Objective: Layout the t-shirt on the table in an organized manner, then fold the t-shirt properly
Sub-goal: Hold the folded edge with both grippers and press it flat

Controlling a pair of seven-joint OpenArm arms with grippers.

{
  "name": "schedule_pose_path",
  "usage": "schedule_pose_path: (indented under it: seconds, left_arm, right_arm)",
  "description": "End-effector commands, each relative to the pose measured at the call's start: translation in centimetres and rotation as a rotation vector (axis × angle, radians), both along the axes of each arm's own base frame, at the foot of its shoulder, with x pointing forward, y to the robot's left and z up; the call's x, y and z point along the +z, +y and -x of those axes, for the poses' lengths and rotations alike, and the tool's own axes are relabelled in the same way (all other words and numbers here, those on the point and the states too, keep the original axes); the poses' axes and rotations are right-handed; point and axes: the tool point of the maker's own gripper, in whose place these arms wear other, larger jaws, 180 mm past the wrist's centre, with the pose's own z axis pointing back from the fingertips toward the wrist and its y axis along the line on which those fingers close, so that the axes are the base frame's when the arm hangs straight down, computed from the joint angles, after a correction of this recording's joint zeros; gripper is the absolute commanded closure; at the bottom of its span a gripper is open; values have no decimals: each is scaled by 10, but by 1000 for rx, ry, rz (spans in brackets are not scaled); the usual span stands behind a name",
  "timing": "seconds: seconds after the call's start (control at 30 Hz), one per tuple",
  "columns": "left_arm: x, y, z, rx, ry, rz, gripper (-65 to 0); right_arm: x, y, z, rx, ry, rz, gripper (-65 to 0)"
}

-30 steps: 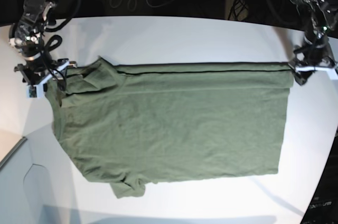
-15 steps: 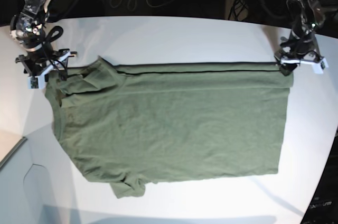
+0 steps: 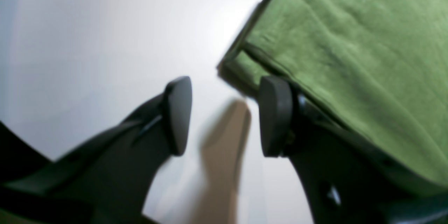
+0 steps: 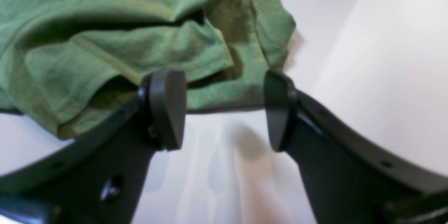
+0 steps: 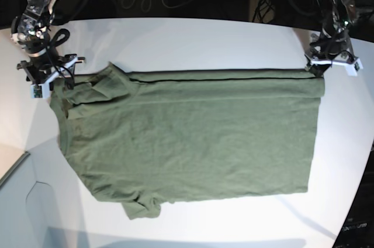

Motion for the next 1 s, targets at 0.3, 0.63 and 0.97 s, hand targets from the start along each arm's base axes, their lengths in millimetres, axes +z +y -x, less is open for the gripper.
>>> schedule_pose_path:
  seconds: [0.3,0.63,0.97]
  left_arm:
    - [-16,3,-5,23,16,31,-289]
    - [-14,1,-15,22,2,40,-101]
    - [-11,3,-17,22,-5,35,-1]
  right_arm:
    - [13,-4,-9,2,-53,6,-351]
    - [15,-5,-11,2,-59,9,-351]
    - [22,-26,-8,-58,-79,20,-355]
